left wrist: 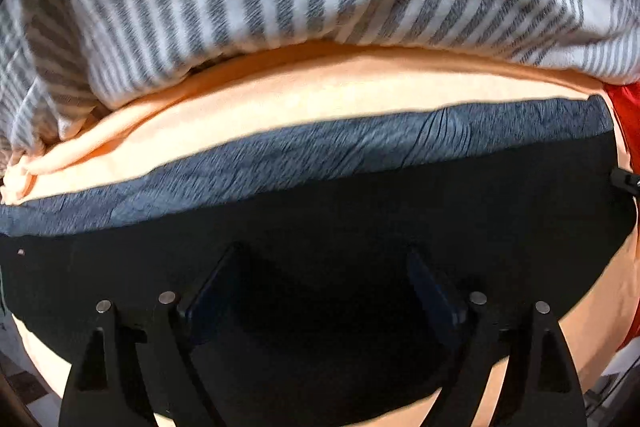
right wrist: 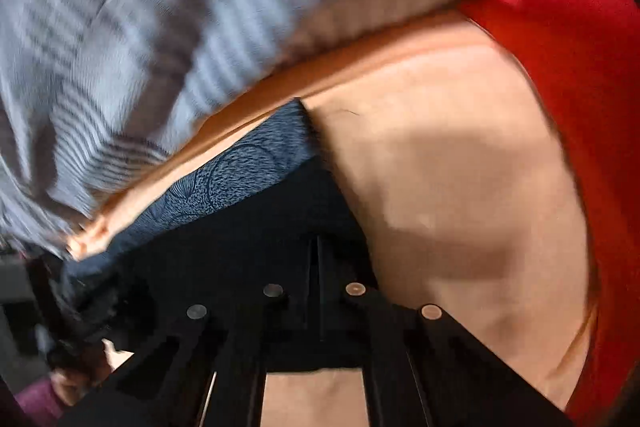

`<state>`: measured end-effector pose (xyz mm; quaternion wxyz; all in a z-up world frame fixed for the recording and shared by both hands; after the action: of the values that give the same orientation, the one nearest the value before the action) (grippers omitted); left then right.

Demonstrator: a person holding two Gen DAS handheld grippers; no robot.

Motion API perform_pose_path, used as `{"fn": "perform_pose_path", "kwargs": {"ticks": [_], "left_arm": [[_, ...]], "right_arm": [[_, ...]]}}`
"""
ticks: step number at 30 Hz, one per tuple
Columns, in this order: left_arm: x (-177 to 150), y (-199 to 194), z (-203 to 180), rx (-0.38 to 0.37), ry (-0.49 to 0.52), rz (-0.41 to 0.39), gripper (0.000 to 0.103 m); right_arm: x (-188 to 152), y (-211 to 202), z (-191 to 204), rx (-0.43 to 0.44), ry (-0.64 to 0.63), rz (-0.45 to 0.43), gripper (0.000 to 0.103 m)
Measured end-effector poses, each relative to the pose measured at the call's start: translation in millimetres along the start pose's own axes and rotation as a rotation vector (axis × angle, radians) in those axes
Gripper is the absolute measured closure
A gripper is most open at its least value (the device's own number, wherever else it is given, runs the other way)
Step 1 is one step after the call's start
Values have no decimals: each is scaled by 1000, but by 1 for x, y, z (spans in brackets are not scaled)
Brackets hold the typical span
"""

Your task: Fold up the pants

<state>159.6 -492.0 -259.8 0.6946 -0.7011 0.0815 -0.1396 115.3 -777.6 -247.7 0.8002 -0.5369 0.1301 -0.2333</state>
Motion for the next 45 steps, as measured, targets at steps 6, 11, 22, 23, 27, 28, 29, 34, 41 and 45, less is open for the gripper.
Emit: {"fn": "perform_pose_path", "kwargs": {"ticks": [6, 11, 22, 23, 27, 28, 29, 34, 41, 45], "left_arm": [[-25, -22, 20, 1, -38, -16, 16], [-35, -20, 22, 12, -22, -11, 16], [-62, -5, -19, 37, 24, 0, 16], [-62, -5, -19, 36, 23, -6, 16], [-67, -5, -22, 37, 18, -6, 16], [-69, -6, -23, 37, 16, -7, 16], [-70, -8, -25, 31, 14, -9, 16], [-32, -26, -8, -14, 18, -68, 16], [7, -10, 54, -9, -77, -87, 16], [14, 19, 66, -29, -88, -88, 16]], "right_arm": [[-15, -52, -20, -30, 86, -133, 27], [-29, -34, -18, 41, 105, -54, 42], [-60, -31, -21, 15, 145, 1, 51], [-58, -39, -20, -40, 140, -26, 50], [-46, -72, 23, -85, -41, -165, 51], [-45, -69, 39, -60, -81, -157, 51], [-45, -63, 52, -50, -117, -140, 51], [-50, -29, 98, 27, -162, -84, 55], [-35, 24, 184, 52, -292, -77, 84], [-25, 78, 219, 15, -321, -42, 84]]}}
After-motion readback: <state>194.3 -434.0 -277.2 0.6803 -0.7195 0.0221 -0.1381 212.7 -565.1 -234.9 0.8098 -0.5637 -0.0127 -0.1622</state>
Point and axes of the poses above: each gripper's, at about its wrist camera, not at the fingertips, and y roughly the way its jaws point, z to its left, x to its top, the point moved 3 cm from there along y, roughly the way its jaws point, and after that the axes turned 7 degrees about -y, right-handed, at the moved point
